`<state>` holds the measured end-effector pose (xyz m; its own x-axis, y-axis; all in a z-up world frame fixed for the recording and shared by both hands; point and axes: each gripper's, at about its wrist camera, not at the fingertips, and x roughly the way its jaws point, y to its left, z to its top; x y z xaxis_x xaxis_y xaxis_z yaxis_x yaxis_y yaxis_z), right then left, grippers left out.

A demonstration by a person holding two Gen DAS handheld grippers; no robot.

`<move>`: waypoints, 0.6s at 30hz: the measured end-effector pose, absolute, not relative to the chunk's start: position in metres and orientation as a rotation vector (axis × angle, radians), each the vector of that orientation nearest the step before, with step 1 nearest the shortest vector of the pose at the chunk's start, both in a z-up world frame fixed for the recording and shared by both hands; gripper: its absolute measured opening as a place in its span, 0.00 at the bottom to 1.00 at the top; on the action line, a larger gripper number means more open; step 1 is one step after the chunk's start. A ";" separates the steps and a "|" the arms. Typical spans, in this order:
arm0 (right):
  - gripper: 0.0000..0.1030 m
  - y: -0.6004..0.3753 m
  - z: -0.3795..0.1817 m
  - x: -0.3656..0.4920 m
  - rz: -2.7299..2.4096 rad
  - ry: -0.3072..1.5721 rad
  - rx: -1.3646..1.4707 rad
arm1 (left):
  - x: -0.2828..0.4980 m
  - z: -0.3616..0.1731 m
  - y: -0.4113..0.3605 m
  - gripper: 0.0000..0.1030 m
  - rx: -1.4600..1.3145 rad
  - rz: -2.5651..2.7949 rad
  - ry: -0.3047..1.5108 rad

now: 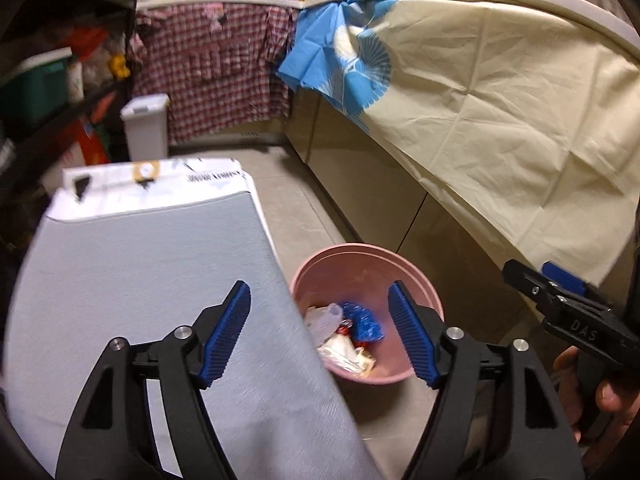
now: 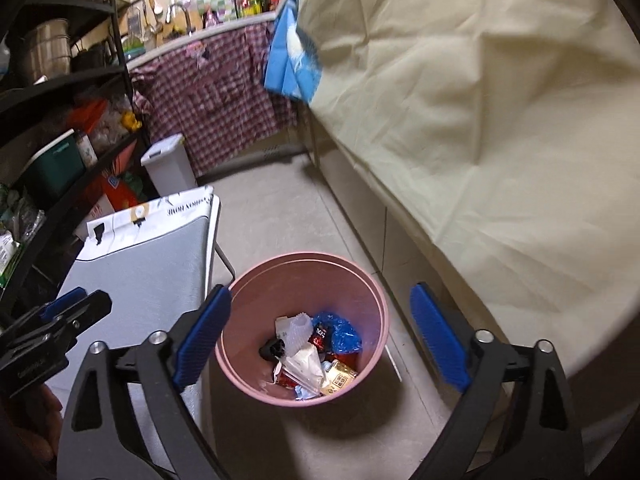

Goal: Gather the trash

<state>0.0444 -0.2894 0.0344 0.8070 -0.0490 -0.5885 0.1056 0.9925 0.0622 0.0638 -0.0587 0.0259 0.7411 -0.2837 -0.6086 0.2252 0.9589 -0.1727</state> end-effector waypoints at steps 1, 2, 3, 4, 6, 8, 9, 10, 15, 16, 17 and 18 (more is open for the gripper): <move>0.92 -0.285 0.036 0.035 -0.092 0.621 0.064 | 0.054 0.032 -0.056 0.73 -0.078 -0.277 0.677; 0.92 -0.281 0.037 0.029 -0.105 0.620 0.037 | 0.043 0.037 -0.053 0.78 -0.067 -0.264 0.671; 0.92 -0.275 0.036 0.019 -0.127 0.626 -0.003 | 0.032 0.041 -0.050 0.80 -0.051 -0.240 0.659; 0.92 -0.271 0.035 0.012 -0.129 0.631 -0.018 | 0.023 0.043 -0.047 0.81 -0.040 -0.222 0.652; 0.92 -0.268 0.034 -0.002 -0.120 0.641 -0.025 | 0.004 0.043 -0.041 0.85 -0.027 -0.185 0.651; 0.92 -0.265 0.031 -0.020 -0.128 0.647 -0.035 | -0.008 0.039 -0.035 0.86 -0.045 -0.143 0.671; 0.92 -0.263 0.029 -0.029 -0.128 0.652 -0.044 | -0.013 0.036 -0.033 0.86 -0.063 -0.125 0.685; 0.92 -0.262 0.027 -0.035 -0.129 0.654 -0.049 | -0.021 0.030 -0.031 0.86 -0.085 -0.108 0.697; 0.92 -0.255 0.025 -0.053 -0.139 0.634 -0.083 | -0.045 0.013 -0.033 0.86 -0.117 -0.058 0.668; 0.92 -0.255 0.024 -0.052 -0.136 0.636 -0.084 | -0.047 0.008 -0.033 0.86 -0.114 -0.050 0.669; 0.92 -0.256 0.023 -0.052 -0.136 0.640 -0.080 | -0.046 0.005 -0.034 0.86 -0.107 -0.052 0.675; 0.92 -0.256 0.023 -0.051 -0.136 0.641 -0.078 | -0.046 0.003 -0.035 0.86 -0.099 -0.055 0.678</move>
<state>-0.0515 -0.2558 0.0227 0.7932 -0.1506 -0.5901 0.1021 0.9881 -0.1149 -0.0457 -0.0354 0.0028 0.7775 -0.0825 -0.6235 0.0181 0.9939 -0.1090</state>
